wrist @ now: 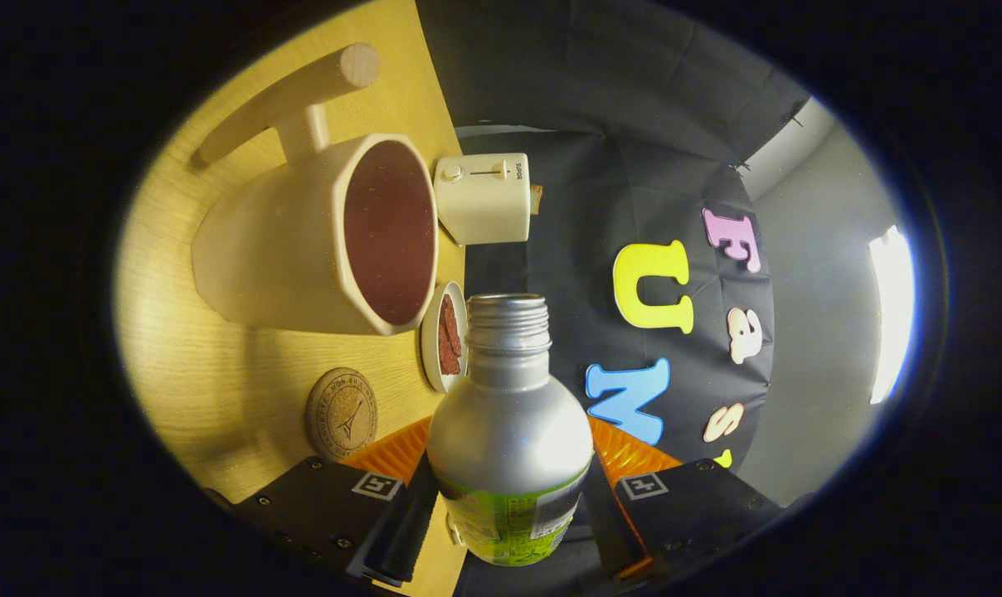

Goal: Take the bottle from table, then pour the juice into the cup, finally place the bottle on the coaster

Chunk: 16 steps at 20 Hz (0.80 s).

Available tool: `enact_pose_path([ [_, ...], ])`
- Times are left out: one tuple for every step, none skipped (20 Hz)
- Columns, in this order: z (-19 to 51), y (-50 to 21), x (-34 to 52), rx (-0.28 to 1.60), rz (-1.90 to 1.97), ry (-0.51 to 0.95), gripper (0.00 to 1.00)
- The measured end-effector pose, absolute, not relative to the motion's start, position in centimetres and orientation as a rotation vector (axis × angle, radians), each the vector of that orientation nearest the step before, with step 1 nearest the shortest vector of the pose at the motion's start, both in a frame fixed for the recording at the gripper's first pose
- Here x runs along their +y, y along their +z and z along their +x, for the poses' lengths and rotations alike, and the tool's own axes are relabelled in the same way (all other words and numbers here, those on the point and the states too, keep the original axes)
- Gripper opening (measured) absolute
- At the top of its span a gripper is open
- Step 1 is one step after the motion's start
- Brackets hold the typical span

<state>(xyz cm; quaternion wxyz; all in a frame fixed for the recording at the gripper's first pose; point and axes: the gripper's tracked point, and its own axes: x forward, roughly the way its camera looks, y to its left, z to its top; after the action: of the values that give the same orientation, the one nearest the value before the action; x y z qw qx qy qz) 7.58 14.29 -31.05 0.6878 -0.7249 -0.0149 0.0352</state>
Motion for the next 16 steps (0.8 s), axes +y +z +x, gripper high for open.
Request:
enact_pose_path([
  [7.6, -30.9, 14.3, -0.039, -1.635, 0.075, 0.8],
  [7.6, -30.7, 14.3, -0.046, -1.648, 0.071, 0.8],
  [7.7, -30.7, 14.4, -0.05, -1.658, 0.069, 0.8],
  [7.8, -30.5, 14.3, -0.052, -1.668, 0.066, 0.8],
  [7.9, -30.4, 14.4, -0.054, -1.675, 0.066, 0.8],
  [7.9, -30.3, 14.4, -0.055, -1.687, 0.064, 0.8],
  [8.0, -30.2, 14.4, -0.063, -1.7, 0.063, 0.8],
  [8.0, -30.0, 14.4, -0.069, -1.715, 0.06, 0.8],
  [8.1, -29.8, 14.5, -0.077, -1.729, 0.057, 0.8],
  [8.1, -29.6, 14.6, -0.083, -1.743, 0.054, 0.8],
  [8.1, -29.4, 14.7, -0.094, -1.753, 0.052, 0.8],
  [8.0, -29.3, 14.9, -0.105, -1.76, 0.053, 0.8],
  [8.2, -29.2, 15.0, -0.114, -1.766, 0.052, 0.8],
  [8.2, -29.1, 15.0, -0.121, -1.774, 0.051, 0.8],
  [8.2, -28.9, 15.1, -0.127, -1.784, 0.05, 0.8],
  [8.2, -28.7, 15.2, -0.132, -1.794, 0.046, 0.8],
])
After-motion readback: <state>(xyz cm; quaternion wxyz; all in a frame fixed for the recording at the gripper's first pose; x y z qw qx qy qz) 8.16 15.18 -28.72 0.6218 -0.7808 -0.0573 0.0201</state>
